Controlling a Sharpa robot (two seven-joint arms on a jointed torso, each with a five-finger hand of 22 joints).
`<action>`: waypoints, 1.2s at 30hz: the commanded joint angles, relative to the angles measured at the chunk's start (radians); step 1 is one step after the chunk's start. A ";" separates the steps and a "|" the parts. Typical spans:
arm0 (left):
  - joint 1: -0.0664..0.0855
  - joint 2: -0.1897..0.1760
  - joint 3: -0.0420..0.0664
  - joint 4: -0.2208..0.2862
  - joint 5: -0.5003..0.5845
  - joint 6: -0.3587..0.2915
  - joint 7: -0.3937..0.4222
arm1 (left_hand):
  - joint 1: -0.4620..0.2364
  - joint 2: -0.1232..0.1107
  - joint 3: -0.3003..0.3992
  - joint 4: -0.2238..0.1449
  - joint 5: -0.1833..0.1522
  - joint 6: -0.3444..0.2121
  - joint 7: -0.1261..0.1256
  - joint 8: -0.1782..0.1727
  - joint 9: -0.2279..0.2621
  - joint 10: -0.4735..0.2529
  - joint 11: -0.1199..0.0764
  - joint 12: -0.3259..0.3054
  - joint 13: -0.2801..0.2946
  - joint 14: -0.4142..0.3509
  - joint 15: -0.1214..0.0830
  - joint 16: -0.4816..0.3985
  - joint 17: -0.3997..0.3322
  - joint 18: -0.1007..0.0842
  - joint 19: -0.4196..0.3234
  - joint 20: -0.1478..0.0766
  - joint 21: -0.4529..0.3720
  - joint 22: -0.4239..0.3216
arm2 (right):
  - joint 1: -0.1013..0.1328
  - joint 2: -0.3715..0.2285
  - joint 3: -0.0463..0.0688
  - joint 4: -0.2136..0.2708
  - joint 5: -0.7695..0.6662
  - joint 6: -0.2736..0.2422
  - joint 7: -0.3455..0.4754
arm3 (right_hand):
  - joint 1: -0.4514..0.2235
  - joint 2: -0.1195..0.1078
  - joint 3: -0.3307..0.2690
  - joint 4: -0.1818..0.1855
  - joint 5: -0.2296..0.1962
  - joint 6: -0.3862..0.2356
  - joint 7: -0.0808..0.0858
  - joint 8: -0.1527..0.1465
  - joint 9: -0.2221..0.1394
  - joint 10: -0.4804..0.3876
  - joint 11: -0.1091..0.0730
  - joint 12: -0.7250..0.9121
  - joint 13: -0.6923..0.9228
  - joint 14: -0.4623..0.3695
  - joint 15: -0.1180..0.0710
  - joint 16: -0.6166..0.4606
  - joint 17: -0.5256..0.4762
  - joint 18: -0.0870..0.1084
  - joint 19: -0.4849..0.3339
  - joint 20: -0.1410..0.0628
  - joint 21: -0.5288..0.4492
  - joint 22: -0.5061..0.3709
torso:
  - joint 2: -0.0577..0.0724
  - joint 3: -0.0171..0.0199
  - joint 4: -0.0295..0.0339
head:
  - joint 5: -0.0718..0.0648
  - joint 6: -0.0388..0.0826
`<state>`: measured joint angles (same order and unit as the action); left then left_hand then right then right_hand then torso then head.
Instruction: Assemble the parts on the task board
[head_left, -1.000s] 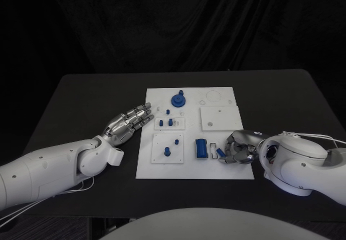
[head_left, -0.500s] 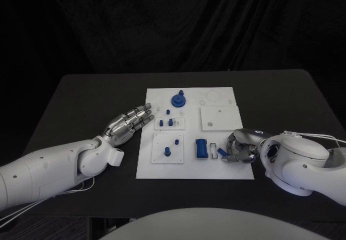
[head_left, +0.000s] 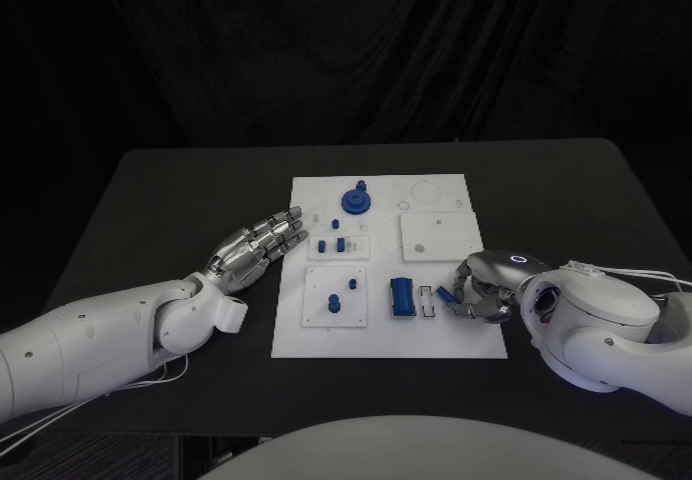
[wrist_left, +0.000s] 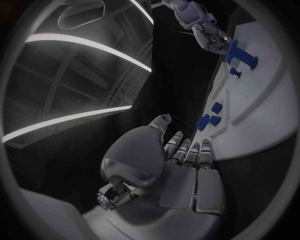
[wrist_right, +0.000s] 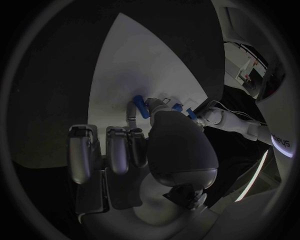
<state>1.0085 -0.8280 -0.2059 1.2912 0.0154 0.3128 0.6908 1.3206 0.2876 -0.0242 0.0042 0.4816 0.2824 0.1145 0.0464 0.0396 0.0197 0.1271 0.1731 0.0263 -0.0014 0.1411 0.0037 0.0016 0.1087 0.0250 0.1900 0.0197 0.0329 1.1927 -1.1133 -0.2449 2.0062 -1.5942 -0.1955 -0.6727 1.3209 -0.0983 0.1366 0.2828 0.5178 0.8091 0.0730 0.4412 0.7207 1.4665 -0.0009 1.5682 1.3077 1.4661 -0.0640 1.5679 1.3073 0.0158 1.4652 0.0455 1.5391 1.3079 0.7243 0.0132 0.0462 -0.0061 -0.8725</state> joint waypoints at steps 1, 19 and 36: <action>-0.008 0.001 -0.005 0.000 -0.003 0.000 -0.032 | -0.012 0.000 0.005 0.000 0.005 0.003 -0.001 0.006 0.001 0.002 0.005 0.007 0.001 0.002 0.007 -0.003 -0.001 0.011 -0.001 0.006 -0.004 -0.001 | -0.003 0.004 -0.002 0.002 -0.099 0.011 -0.031 | -0.018 -0.019 0.012 0.002 -0.008 0.002 0.015 -0.040 -0.044 0.104 0.013 0.003 0.263 0.105 0.013 0.003 0.263 -0.006 0.086 0.012 -0.002 0.250 | 0.000 -0.0001 0.0001 | -0.001 0.000; -0.009 0.002 -0.005 0.002 -0.003 0.003 -0.033 | -0.014 0.000 0.006 0.000 0.005 0.003 -0.002 0.006 0.001 0.002 0.006 0.007 0.001 0.002 0.008 -0.003 -0.001 0.010 -0.001 0.007 -0.004 -0.001 | -0.003 0.051 -0.002 -0.028 -0.145 0.049 -0.034 | -0.098 -0.020 0.034 -0.003 0.022 0.024 0.022 -0.093 -0.116 0.104 0.021 0.003 0.263 0.105 0.021 0.003 0.263 -0.004 0.083 0.021 -0.007 0.248 | 0.000 -0.0011 0.0018 | -0.005 0.000; -0.010 0.004 -0.005 0.000 -0.003 0.012 -0.037 | -0.015 0.001 0.008 0.000 0.005 0.002 -0.002 0.006 0.001 0.002 0.007 0.007 0.001 0.002 0.010 -0.003 -0.001 0.009 0.000 0.008 -0.003 0.000 | -0.005 0.061 -0.002 -0.029 -0.147 0.087 -0.033 | -0.028 -0.080 0.264 -0.117 -0.055 0.133 0.011 -0.150 -0.186 0.104 0.011 0.003 0.263 0.105 0.012 0.003 0.263 -0.006 0.087 0.013 0.000 0.251 | 0.001 -0.0005 0.0011 | -0.004 0.000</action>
<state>1.0069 -0.8272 -0.2059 1.2915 0.0162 0.3214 0.6899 1.3125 0.2876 -0.0242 0.0042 0.4815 0.2824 0.1145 0.0464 0.0396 0.0197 0.1270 0.1772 0.0261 0.0023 0.1448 0.0037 0.0011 0.1087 0.0248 0.1900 0.0188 0.0328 1.1939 -1.0497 -0.2402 1.9799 -1.7436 -0.1654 -0.6767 1.2969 -0.1693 0.3980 0.1649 0.4668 0.9384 0.0827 0.2904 0.5325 1.4666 0.0128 1.5682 1.3075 1.4659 -0.0505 1.5679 1.3073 0.0158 1.4670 0.0573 1.5360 1.3075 0.7245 0.0126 0.0475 -0.0087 -0.8725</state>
